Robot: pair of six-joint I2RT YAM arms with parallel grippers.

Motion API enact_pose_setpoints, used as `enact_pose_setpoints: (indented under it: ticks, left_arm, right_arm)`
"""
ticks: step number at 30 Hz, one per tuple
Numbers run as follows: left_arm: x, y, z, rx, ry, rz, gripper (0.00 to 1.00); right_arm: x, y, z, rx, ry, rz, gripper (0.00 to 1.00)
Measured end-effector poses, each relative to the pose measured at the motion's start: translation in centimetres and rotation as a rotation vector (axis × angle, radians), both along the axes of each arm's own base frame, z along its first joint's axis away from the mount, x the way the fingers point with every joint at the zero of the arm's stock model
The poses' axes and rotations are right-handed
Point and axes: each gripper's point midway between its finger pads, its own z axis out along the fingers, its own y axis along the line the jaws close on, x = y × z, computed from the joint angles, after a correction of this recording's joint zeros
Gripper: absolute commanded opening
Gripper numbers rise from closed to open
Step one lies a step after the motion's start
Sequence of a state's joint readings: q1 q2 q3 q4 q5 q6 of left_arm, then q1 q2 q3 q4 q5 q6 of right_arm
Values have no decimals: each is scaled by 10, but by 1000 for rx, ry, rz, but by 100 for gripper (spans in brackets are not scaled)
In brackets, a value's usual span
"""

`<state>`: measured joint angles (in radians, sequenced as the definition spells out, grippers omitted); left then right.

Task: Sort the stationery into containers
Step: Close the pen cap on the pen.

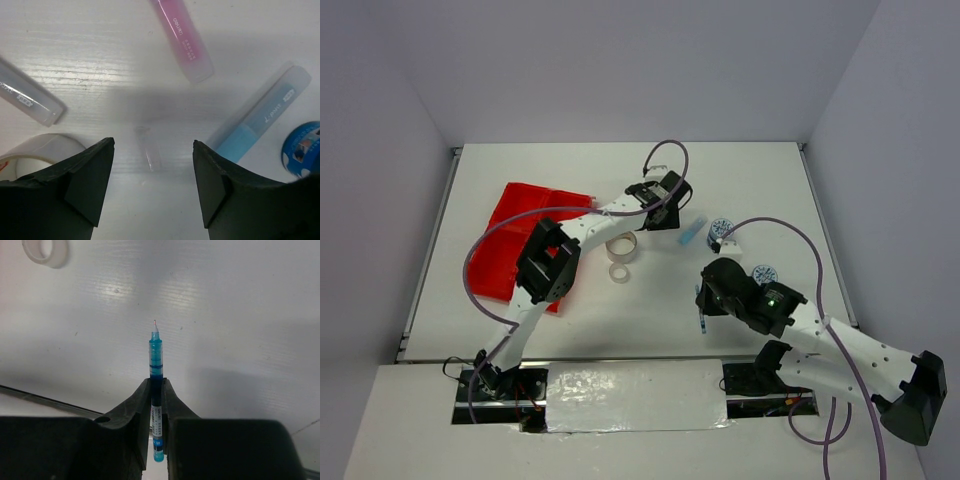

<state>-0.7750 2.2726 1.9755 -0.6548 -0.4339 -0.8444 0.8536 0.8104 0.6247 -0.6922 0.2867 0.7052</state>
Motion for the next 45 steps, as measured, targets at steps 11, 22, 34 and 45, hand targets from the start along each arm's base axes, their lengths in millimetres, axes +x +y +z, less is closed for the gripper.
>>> enact_pose_setpoints:
  ticks: [11,22,34,45]
  left_arm:
    - [-8,6,-48,73,75,26,59]
    - [-13,0,-49,64,78,30,20]
    - [-25,-1,-48,20,79,-4,1]
    - [-48,3,-4,-60,62,-62,0]
  right_arm:
    - [-3,0,-9,-9,10,19,0]
    - [-2,1,-11,-15,14,28,0]
    - [0,9,-16,-10,23,50,0]
    - [5,17,-19,18,-3,65,0]
